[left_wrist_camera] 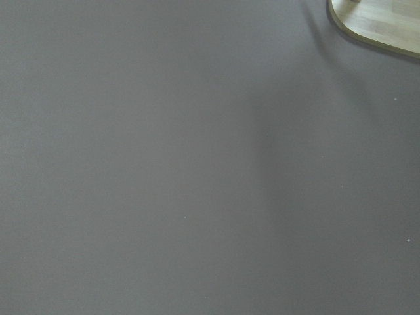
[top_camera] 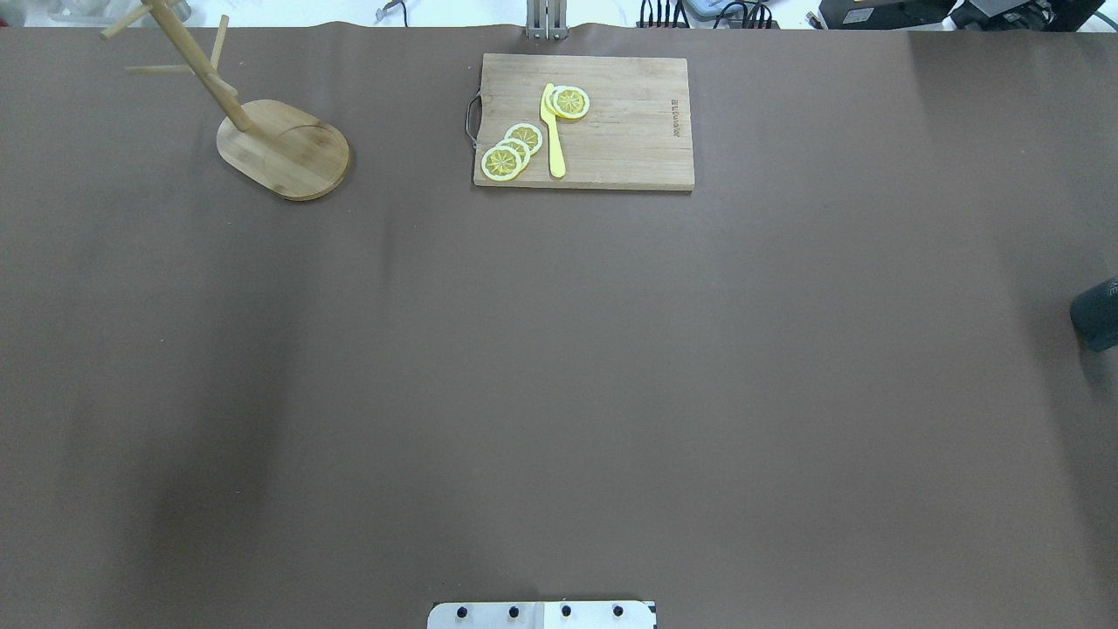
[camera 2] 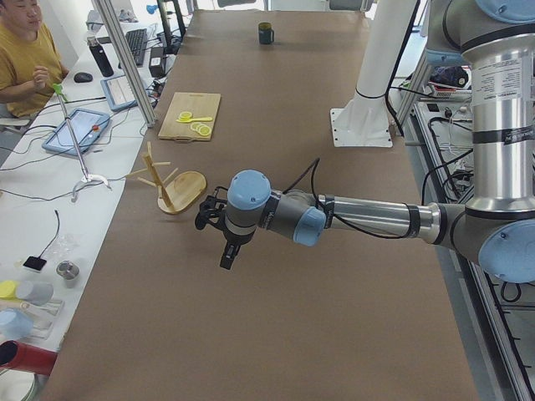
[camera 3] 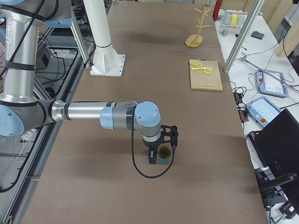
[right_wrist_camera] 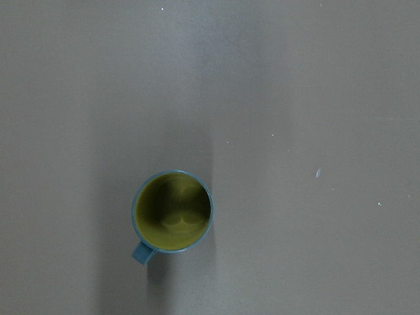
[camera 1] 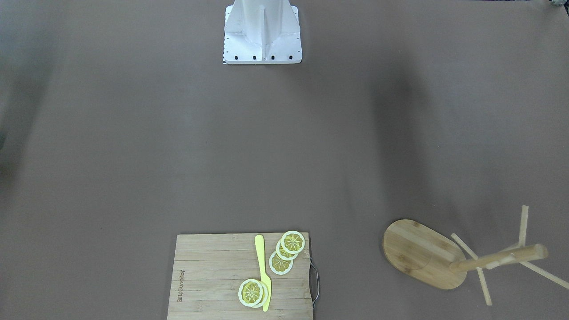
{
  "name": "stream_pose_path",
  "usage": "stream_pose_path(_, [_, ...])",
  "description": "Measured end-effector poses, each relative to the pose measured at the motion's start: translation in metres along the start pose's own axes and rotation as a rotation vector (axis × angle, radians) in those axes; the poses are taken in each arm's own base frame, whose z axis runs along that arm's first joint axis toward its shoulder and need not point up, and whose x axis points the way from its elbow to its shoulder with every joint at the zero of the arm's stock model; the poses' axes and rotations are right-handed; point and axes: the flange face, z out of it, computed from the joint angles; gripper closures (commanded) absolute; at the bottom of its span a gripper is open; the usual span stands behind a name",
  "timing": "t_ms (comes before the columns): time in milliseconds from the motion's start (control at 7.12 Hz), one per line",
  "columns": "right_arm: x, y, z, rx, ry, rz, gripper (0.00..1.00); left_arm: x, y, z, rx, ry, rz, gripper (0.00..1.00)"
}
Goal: Hang cup on storage rack
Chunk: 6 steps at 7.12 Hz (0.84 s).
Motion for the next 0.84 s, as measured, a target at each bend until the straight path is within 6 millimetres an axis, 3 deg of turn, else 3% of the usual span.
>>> stream_pose_path(842, [0.012,0.009,0.013,-0.029,-0.011,0.03,0.0,0.004,0.02,-0.002,0.042,0.018,0.057,0.02])
